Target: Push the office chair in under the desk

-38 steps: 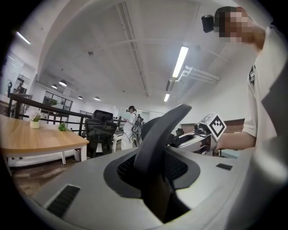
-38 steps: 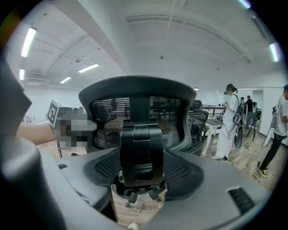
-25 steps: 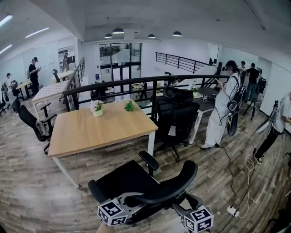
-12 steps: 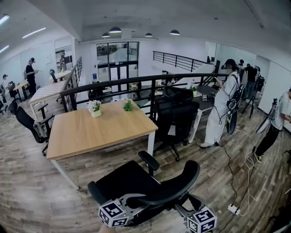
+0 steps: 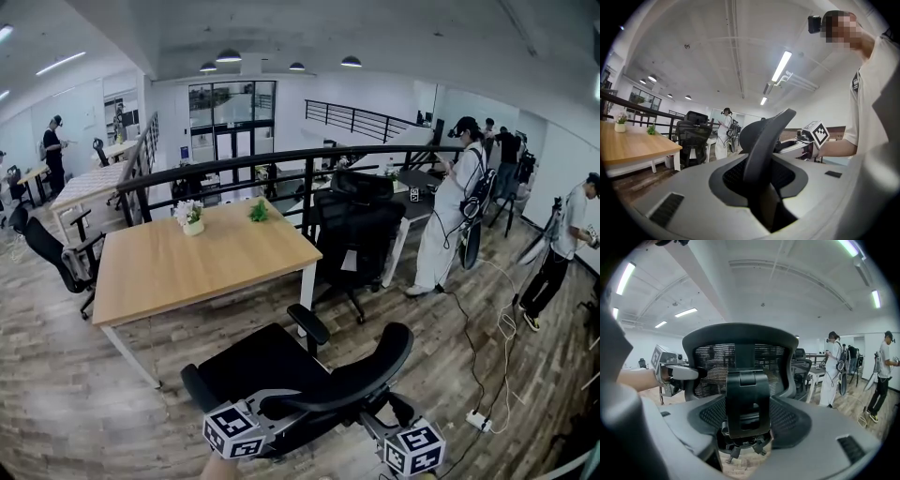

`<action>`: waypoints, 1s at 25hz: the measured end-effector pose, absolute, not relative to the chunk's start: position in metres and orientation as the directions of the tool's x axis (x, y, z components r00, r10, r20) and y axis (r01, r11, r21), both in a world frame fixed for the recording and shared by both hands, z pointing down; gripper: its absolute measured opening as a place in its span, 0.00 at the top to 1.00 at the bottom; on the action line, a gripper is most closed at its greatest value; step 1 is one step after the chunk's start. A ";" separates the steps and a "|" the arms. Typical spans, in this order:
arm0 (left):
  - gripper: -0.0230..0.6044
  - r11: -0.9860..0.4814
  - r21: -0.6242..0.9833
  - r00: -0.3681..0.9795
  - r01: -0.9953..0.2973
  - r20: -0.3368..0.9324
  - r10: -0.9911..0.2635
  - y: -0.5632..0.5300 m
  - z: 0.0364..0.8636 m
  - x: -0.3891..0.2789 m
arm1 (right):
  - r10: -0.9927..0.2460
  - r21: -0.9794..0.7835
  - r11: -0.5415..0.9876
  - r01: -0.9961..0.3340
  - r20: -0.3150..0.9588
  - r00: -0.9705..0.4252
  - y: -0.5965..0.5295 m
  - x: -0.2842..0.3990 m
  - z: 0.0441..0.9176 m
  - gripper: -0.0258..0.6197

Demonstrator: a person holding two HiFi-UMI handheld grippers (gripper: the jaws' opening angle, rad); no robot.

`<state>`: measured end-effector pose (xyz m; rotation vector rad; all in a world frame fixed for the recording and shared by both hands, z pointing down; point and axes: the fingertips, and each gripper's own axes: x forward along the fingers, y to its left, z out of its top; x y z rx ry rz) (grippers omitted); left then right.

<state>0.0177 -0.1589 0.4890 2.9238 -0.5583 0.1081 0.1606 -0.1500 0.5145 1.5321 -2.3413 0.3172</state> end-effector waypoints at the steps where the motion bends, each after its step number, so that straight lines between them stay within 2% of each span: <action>1: 0.71 -0.918 0.147 0.929 -0.369 0.098 -0.358 -0.159 0.489 0.016 | -0.846 -0.007 0.397 -0.918 0.386 -0.369 -0.150 0.159 0.514 0.49; 12: 0.71 -0.925 0.136 0.935 -0.354 0.085 -0.345 -0.183 0.488 -0.010 | -0.863 -0.003 0.370 -0.929 0.369 -0.345 -0.163 0.132 0.516 0.49; 19: 0.75 -0.925 0.184 0.942 -0.332 0.015 -0.335 -0.202 0.485 -0.021 | -0.850 -0.012 0.407 -0.913 0.360 -0.384 -0.195 0.121 0.517 0.48; 25: 0.75 -0.929 0.198 0.949 -0.313 0.020 -0.315 -0.232 0.482 -0.022 | -0.850 -0.018 0.409 -0.912 0.355 -0.389 -0.229 0.120 0.515 0.48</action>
